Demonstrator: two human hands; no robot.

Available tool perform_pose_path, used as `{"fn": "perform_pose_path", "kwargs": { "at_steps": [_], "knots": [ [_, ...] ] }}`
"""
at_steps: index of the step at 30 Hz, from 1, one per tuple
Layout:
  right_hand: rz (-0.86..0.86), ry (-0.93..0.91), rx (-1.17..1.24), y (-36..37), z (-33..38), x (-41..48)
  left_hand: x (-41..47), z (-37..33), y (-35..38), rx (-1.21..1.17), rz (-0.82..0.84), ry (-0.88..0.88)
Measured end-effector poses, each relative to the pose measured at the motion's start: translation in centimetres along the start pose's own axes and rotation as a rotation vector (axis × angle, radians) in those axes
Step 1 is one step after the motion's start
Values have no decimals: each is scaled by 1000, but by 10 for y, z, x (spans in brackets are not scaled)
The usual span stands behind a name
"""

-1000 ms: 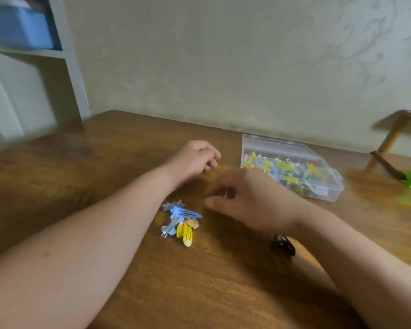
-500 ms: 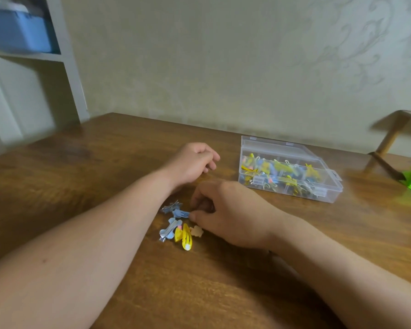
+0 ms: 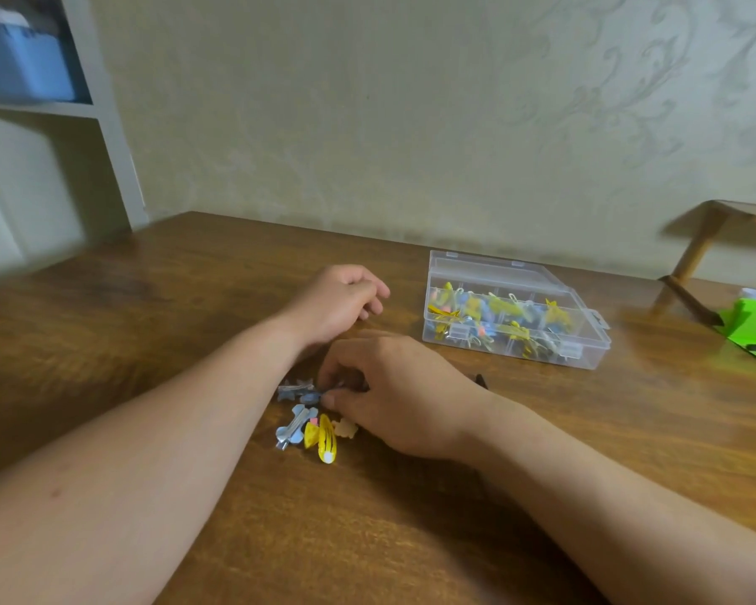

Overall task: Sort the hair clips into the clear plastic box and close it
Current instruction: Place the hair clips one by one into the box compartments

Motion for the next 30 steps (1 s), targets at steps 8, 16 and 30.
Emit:
{"fn": "perform_pose_path", "kwargs": {
  "at_steps": [8,16,30],
  "knots": [
    [-116,-47,-10,-12,1,-2,-4,0,0,-51,0,-57],
    [-510,461,-86,-141,-115,-35,-6,-1,0,-67,-6,-14],
    [-245,860,-404,-153,-191,-69,-5,1,-1,-27,-1,11]
  ]
}}
Point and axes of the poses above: each hand's wrist, its own x-axis towards the middle knuckle, its own y-axis out of the palm, z = x × y, the point moved 7 cm from there along x, towards the middle knuckle, and after that the axes turned 7 degrees about -z, right-handed, at the moved point
